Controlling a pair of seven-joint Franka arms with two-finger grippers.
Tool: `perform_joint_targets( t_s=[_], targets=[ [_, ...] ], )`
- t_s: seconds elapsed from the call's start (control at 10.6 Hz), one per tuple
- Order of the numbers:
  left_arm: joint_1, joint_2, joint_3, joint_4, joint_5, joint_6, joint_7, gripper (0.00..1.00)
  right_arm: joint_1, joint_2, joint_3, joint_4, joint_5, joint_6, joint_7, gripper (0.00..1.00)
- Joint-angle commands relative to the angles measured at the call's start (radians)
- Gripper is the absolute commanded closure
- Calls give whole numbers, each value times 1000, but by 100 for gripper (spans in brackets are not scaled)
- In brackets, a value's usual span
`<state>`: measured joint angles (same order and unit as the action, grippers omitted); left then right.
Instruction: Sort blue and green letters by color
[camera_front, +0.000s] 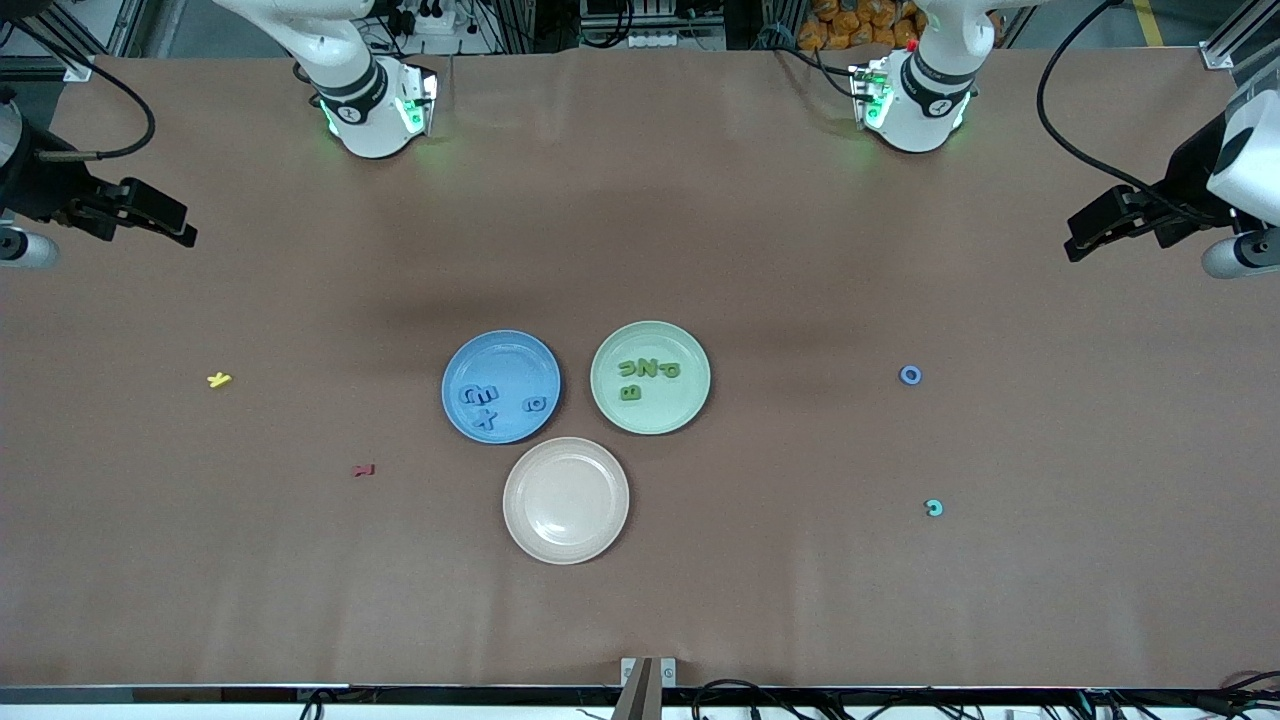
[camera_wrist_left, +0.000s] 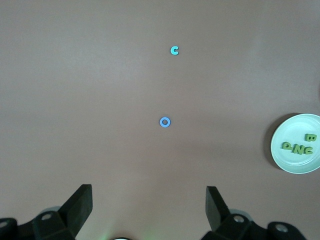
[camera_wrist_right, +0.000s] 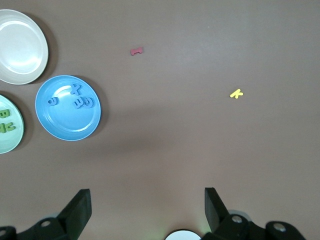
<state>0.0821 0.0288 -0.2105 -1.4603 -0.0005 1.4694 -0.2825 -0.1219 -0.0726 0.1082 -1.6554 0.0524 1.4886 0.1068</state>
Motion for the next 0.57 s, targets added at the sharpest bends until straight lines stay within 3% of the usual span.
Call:
perform_joint_targets(
  t_s=[0.0, 0.47],
  targets=[
    [10, -23, -6, -14, 17, -27, 22, 0, -24, -9, 10, -20, 12, -2, -9, 0],
    [19, -73, -4, -80, 19, -21, 22, 0, -24, -9, 10, -18, 14, 15, -10, 0]
  ],
)
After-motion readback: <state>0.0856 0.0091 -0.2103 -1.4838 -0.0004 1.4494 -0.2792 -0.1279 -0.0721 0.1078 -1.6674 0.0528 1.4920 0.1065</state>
